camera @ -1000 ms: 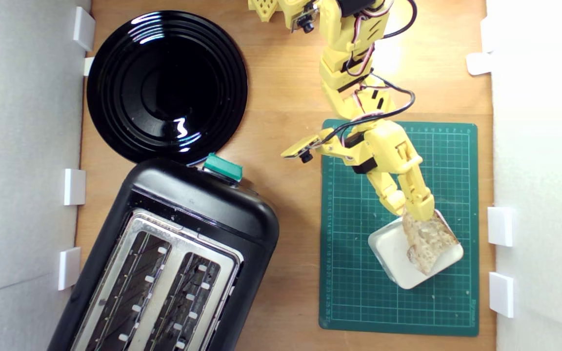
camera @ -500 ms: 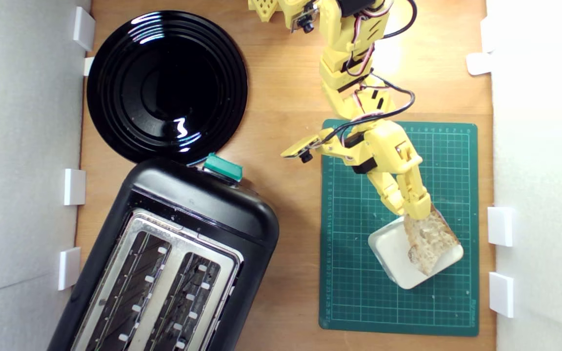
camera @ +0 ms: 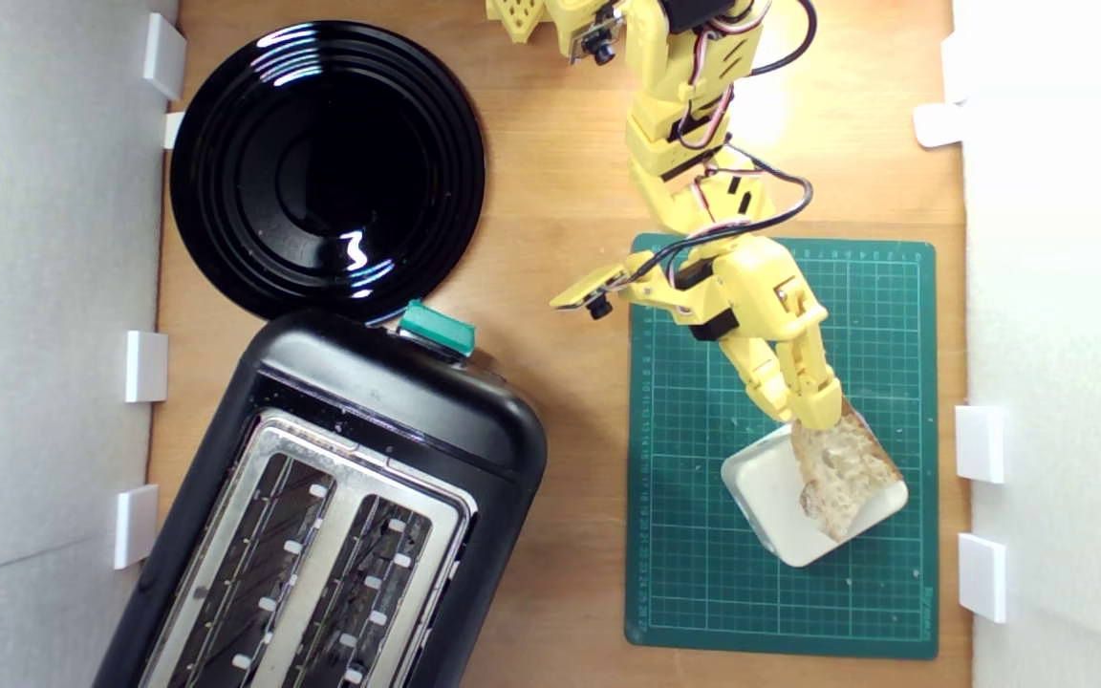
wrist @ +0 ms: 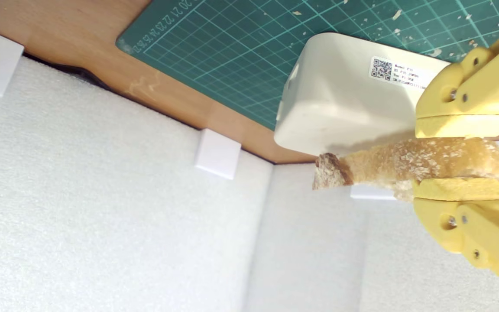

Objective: Pick bread and place in toaster

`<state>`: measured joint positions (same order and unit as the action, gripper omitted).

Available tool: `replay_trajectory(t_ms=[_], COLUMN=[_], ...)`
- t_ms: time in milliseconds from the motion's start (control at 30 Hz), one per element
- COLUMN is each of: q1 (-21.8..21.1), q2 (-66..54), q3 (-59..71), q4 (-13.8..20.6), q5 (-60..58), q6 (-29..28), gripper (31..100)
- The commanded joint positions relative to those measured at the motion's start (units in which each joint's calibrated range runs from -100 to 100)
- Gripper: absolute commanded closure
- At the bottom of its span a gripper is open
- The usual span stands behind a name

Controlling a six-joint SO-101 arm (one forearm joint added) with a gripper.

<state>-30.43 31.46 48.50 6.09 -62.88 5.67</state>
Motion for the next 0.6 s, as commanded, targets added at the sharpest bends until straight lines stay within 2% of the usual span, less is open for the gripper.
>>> replay_trajectory(t_ms=[0,300,367,567], q1=[0.1,0.9,1.5,3.0], q2=[-1.6,-14.1,-18.8,-35.9], q3=[-1.9,-1.3,-1.3,-1.3], q4=[-0.3,-0.2,0.3,0.4], q5=[-1.6,1.4,6.1,29.9], q6=[-0.1,0.4,0.4,0.4], gripper=[77.9,77.9,77.9,77.9])
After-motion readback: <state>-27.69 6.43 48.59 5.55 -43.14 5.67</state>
